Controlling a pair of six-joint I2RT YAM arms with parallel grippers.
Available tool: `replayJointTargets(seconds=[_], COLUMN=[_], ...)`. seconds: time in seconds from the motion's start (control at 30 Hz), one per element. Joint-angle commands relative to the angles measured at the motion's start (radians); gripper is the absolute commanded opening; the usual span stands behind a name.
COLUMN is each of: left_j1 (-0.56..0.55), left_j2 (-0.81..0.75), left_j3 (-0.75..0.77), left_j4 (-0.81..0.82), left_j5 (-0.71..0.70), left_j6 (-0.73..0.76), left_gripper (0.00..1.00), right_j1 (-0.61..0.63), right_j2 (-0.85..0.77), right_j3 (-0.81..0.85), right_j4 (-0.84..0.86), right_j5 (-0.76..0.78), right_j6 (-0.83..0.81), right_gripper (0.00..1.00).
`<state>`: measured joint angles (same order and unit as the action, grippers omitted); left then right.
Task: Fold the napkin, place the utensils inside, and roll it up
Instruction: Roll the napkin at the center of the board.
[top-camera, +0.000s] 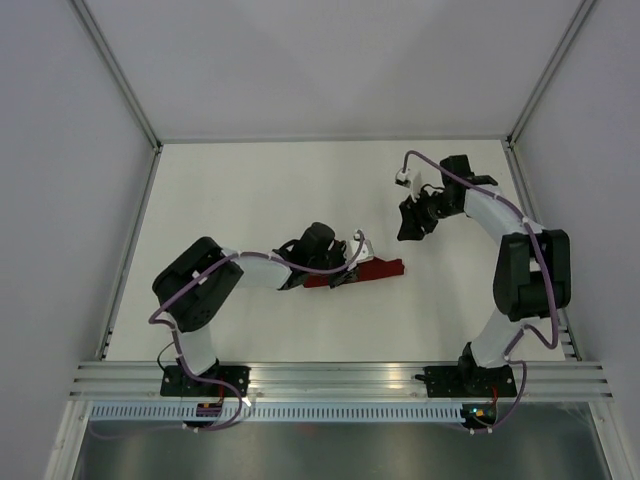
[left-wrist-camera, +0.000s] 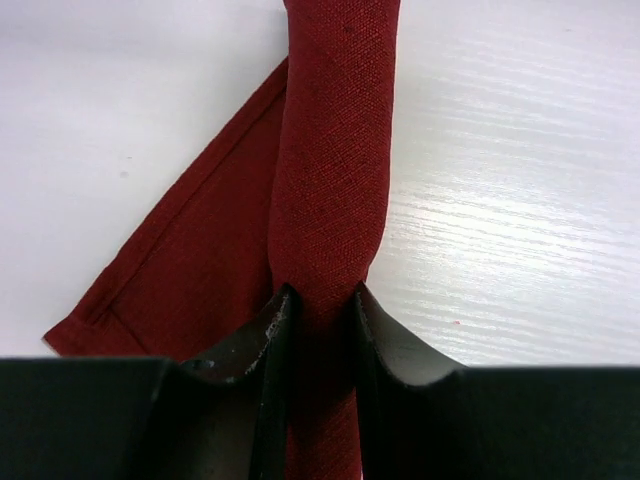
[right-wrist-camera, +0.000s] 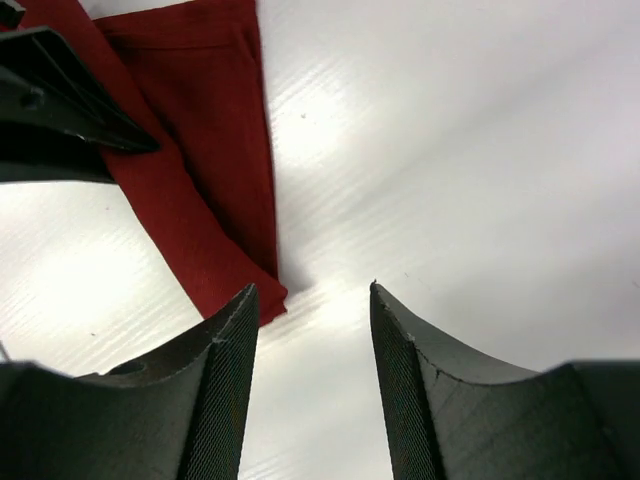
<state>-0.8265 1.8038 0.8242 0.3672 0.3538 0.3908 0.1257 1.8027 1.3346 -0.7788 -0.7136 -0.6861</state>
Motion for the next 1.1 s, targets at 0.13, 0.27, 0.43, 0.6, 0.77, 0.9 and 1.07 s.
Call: replayJointTargets(seconds=[0.13, 0.27, 0.43, 0.6, 0.77, 0.9, 1.07], left_j1=[0.118, 0.129, 0.151, 0.153, 0.153, 0.153, 0.153], left_j2=[0.160, 0.219, 0.276, 0.327, 0.387, 0.391, 0.391], left_j3=[0.237, 0.319, 0.392, 0.472, 0.532, 0.535, 0.541], left_j4=[-0.427, -0.571, -0.652, -0.743, -0.838, -0.841, -0.843], left_j5=[0.370, 0.425, 0.478, 0.491, 0.510, 0.514, 0.521], left_j6=[-0.115, -0.098, -0.086, -0.060, -0.044, -0.043, -0.041], left_gripper=[0.08, 0.11, 0.12, 0.12, 0.16, 0.17, 0.20], right_j1=[-0.017, 0.009, 0.152, 0.336, 0.440, 0.502, 0.542], right_j2=[-0.310, -0.408, -0.563, -0.574, -0.503, -0.459, -0.411], right_j3=[-0.294, -0.409, -0.612, -0.669, -0.673, -0.698, -0.709], right_j4=[0.323, 0.378, 0.544, 0.630, 0.659, 0.676, 0.710], right_j5=[0.000, 0.017, 0.152, 0.275, 0.341, 0.404, 0.466], right_j6=[-0.005, -0.055, -0.092, -0.092, -0.105, -0.125, -0.132], right_gripper=[0.55, 0.53, 0.55, 0.58, 0.58, 0.58, 0.58])
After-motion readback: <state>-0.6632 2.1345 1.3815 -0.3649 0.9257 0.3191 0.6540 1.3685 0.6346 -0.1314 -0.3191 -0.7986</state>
